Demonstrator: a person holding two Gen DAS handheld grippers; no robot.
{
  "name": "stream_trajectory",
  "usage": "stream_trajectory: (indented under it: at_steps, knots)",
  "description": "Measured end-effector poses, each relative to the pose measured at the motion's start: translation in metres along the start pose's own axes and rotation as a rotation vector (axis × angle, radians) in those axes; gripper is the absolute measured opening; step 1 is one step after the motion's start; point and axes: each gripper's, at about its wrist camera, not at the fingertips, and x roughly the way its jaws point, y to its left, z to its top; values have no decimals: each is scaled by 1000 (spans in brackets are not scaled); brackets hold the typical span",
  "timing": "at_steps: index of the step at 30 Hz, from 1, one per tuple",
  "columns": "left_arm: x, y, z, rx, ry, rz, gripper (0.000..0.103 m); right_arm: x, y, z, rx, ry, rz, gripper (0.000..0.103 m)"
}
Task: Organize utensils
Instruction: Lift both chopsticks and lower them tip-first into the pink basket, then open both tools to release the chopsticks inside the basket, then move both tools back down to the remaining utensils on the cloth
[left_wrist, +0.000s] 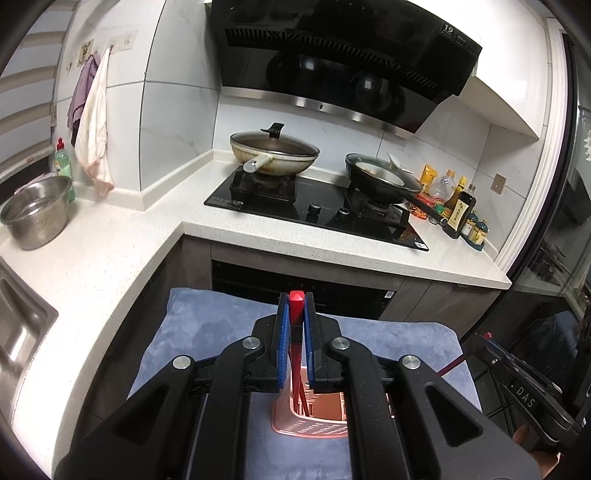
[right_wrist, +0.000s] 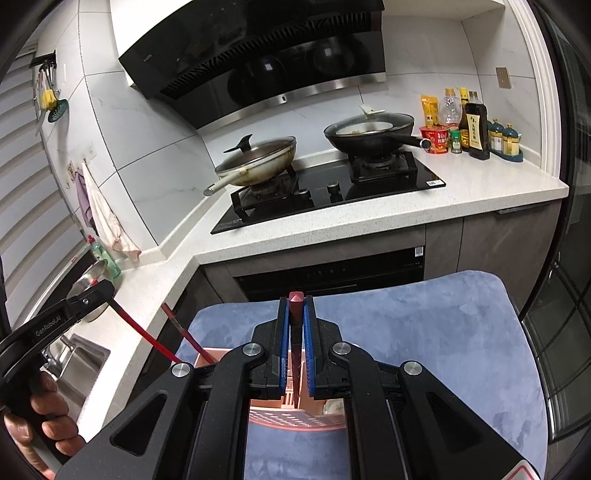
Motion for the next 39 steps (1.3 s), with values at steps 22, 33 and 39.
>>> stream_trajectory:
  at_steps: [22,33,39]
  knots:
    - [-56,14,-26,1,-10,49,31,-66,9,-36,-48,-15,-25,25]
    - [-98,19,-95,50,53,71,31,-105,7,-119,-74,99,-23,25]
    - [-105,23,-148,63,141,67,31,-111,2,-182,-86,211,-46,25]
